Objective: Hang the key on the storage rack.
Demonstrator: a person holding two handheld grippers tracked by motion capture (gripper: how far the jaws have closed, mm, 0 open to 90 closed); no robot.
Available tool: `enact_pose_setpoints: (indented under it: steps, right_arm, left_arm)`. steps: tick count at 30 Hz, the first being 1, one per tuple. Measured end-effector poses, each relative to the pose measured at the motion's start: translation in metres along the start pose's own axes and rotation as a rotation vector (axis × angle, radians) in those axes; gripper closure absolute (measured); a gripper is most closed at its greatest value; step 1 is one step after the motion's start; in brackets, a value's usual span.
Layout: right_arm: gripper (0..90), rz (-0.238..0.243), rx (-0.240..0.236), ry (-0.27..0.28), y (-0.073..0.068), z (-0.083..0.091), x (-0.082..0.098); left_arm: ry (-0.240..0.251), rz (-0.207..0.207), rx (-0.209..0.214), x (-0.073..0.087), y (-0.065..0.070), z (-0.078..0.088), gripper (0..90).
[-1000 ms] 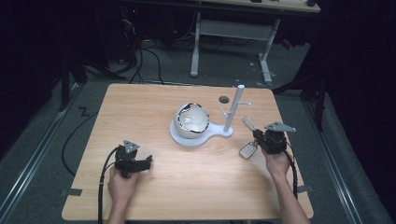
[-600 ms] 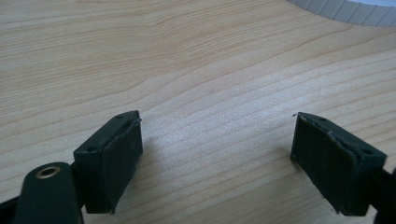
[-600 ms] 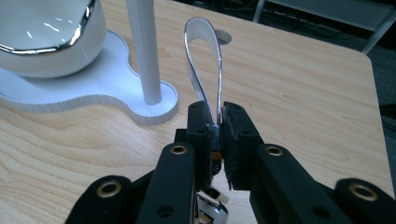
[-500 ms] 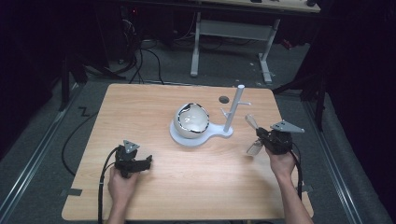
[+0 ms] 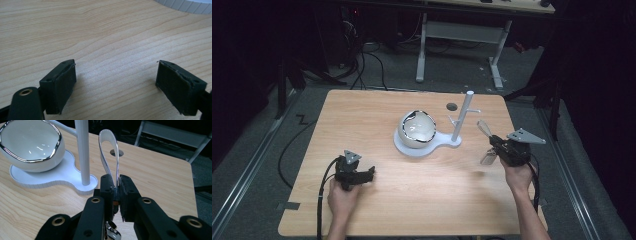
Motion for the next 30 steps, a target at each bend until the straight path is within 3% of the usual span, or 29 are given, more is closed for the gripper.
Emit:
enact_pose_setpoints:
  steps: [30]
  right_arm:
    - [82.3,0.045,-0.018,0.151,-0.01,0.034,-0.039]
  left_arm:
    - [0.0,0.0,0.0,0.0,0.0,0.0,16.9]
Point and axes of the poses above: each handheld gripper's, and its own axes: z roughly backward along the jaws, x roughly out of its underside, y roughly to its right, the point moved 3 cm from there along -z, roughly forward along the jaws, and after that the axes turned 7 degrees about -x, right-handed, at the moved point
